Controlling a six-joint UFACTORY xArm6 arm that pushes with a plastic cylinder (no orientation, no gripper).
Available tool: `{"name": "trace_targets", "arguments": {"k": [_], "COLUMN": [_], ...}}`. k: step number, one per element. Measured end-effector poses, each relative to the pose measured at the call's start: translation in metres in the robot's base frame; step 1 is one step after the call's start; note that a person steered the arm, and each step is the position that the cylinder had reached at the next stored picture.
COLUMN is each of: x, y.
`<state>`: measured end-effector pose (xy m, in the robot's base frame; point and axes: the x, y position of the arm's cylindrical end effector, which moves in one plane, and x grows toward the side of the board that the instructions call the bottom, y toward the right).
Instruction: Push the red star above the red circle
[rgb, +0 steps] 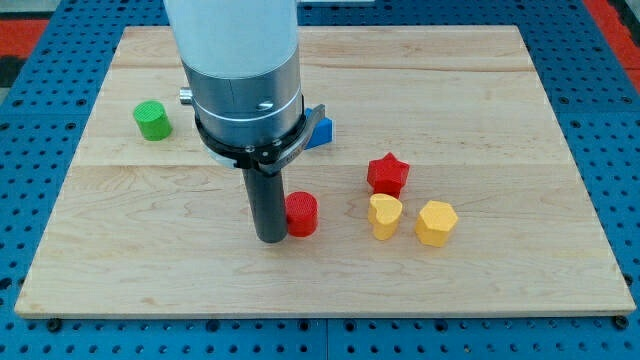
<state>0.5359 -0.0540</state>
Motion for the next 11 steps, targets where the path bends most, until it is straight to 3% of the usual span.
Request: {"name": "trace_targets", "arguments": {"k": [2,3,5,6,8,10,11], "x": [0.001,0.038,0.038,0.028,-0.033,-0.045,-0.069], "y": [-0.002,0.016,0.218,0.287,0.279,0.153,0.139]}}
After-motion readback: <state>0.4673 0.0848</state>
